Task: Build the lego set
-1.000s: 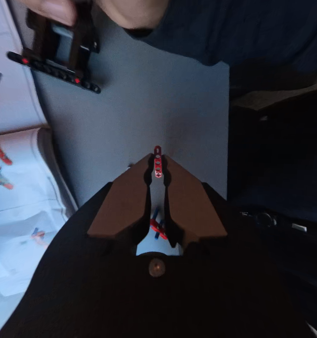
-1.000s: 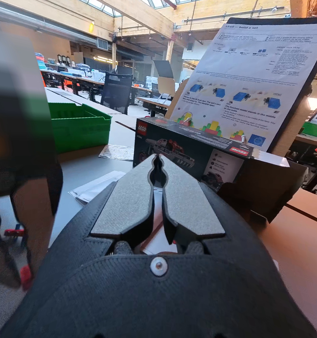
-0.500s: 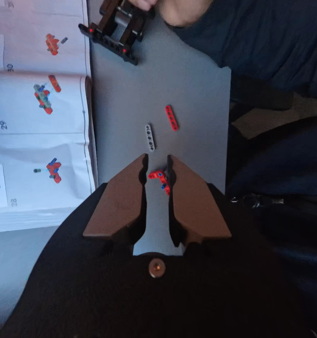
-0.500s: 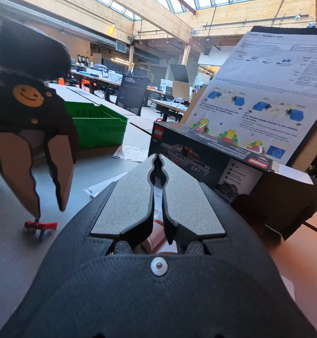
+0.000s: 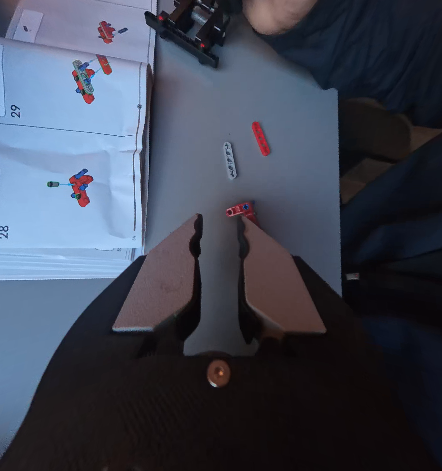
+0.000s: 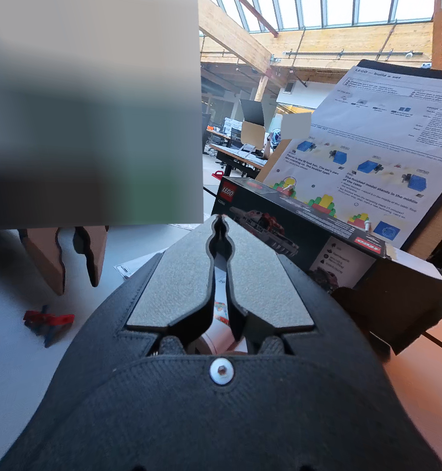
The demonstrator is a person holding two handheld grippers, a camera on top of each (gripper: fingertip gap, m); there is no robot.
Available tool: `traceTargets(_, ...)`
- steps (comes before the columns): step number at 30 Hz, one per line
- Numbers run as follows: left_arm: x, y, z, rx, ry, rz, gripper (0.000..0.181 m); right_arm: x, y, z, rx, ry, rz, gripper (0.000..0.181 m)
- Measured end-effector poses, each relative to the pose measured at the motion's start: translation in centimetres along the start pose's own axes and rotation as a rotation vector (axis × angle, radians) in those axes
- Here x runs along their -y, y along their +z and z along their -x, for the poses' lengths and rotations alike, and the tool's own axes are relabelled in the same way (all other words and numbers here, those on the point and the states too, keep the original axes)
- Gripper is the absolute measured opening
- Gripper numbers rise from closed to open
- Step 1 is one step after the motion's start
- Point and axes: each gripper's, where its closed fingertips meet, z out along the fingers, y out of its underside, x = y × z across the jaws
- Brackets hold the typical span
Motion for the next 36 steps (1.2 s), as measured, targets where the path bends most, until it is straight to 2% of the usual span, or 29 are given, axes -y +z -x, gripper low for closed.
traceTargets(1, 0.0, -0.1, 0.1, 0.001, -0.005, -0.007, 0.024, -0.1, 0.2, 0.0, 0.005, 0.0, 0.005, 0.0)
traceTargets(4, -0.3, -0.4, 0.2, 0.012, 0.004, -0.011, 0.025, -1.0, 0.6, 0.2, 0.008, -0.002, 0.043, 0.0)
traceTargets(10, -2.3, -0.1, -1.5, -0.106, 0.008, 0.053, 0.034, -0.4, 0.2, -0.1, -0.019, -0.052, 0.024, 0.0)
traceTargets(14, -2.6, 0.8, -2.5, -0.16, 0.001, 0.069, 0.031, -0.4, 0.0, -0.2, -0.031, -0.081, 0.032, 0.0)
traceTargets(19, -2.4, 1.2, -2.5, -0.16, -0.008, 0.057, 0.024, -1.0, 0.1, 0.1, -0.023, -0.127, 0.057, 0.0)
traceTargets(24, -2.4, 1.5, -3.3, -0.283, -0.107, 0.038, 0.007, -2.9, 0.9, 2.3, 0.139, -0.111, 0.127, 0.0)
traceTargets(31, -2.3, 1.5, -2.9, -0.291, -0.14, 0.028, 0.005, -5.3, 0.7, 7.8, 0.449, -0.076, 0.241, 0.006)
traceTargets(36, -1.1, 0.8, -1.5, -0.281, -0.212, -0.057, 0.005, -6.9, 0.7, 8.5, 0.481, -0.09, 0.309, 0.008)
